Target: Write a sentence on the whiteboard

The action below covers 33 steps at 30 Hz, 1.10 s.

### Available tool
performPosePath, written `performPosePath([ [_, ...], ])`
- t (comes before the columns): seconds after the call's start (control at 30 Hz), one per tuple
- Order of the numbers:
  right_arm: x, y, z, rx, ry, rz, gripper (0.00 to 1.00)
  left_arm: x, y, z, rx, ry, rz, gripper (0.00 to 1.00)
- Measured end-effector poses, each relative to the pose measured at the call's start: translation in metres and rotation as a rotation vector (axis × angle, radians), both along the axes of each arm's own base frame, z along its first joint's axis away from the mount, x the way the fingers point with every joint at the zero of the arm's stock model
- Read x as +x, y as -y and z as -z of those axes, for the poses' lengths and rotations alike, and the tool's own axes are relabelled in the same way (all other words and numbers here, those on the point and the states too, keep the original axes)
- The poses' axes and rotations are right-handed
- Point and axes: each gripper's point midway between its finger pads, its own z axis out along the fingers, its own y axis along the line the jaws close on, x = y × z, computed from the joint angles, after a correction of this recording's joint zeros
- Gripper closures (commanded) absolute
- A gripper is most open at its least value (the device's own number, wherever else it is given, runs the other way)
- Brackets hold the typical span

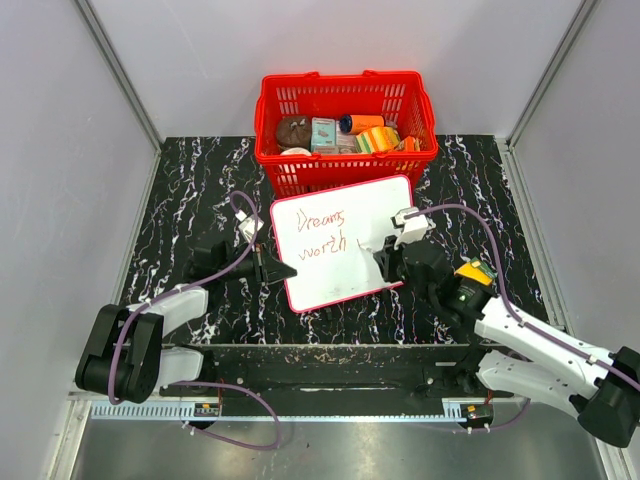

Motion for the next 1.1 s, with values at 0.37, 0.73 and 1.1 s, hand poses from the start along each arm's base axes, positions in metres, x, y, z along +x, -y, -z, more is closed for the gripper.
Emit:
performPosePath([
  [0.37,-0.013,0.009,0.014,-0.008,-0.057,0.001,1.0,0.0,0.0,0.0,-0.001,0.001,0.001,1.0],
  [0.73,-0.013,0.009,-0.006,0.023,-0.003,-0.01,1.0,0.001,0.001,-0.002,-0.001,0.005,0.004,1.0],
  [1.1,0.006,-0.003,-0.019,0.005,0.053,-0.009,1.0,0.002,0.003,-0.002,0.005,0.022,0.015,1.0],
])
